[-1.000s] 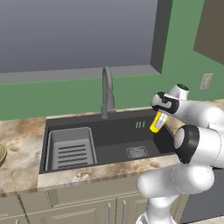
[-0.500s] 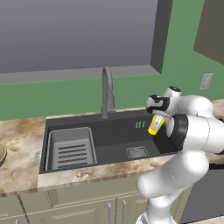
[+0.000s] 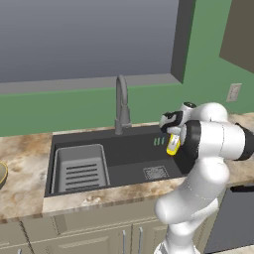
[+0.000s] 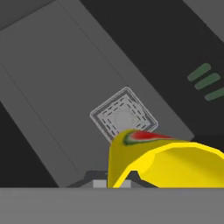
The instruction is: Remove the kiwi and lemon wedge from the sink. Then move the bowl and cup from the counter to the sink for washing.
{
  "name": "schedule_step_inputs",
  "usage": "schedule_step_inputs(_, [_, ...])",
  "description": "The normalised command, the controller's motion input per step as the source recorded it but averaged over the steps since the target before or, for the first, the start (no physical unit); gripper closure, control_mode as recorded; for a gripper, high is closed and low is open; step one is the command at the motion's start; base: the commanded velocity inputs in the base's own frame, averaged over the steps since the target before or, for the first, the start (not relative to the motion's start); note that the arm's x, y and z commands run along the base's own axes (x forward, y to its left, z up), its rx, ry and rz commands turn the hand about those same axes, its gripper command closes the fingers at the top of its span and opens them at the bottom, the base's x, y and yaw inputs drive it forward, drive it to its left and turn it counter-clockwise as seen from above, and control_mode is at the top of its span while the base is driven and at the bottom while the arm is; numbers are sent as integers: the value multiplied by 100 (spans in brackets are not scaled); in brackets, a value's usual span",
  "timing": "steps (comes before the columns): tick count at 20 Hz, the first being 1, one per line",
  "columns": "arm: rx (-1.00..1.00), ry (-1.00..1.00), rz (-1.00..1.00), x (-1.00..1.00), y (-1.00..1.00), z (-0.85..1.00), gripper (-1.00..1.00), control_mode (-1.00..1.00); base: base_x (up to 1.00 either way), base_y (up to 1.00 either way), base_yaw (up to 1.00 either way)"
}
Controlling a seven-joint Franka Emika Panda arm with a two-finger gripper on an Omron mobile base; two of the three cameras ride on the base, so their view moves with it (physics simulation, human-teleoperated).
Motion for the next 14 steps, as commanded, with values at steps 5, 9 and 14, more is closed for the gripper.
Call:
schedule_step_inputs(5, [-1, 0, 0, 21, 0, -31, 100, -100, 0, 0, 0])
schedule_step_inputs(9, [-1, 0, 0, 19, 0, -33, 100, -100, 0, 0, 0])
schedule_step_inputs(14, [-4, 0, -2, 17, -3, -30, 100, -100, 0, 0, 0])
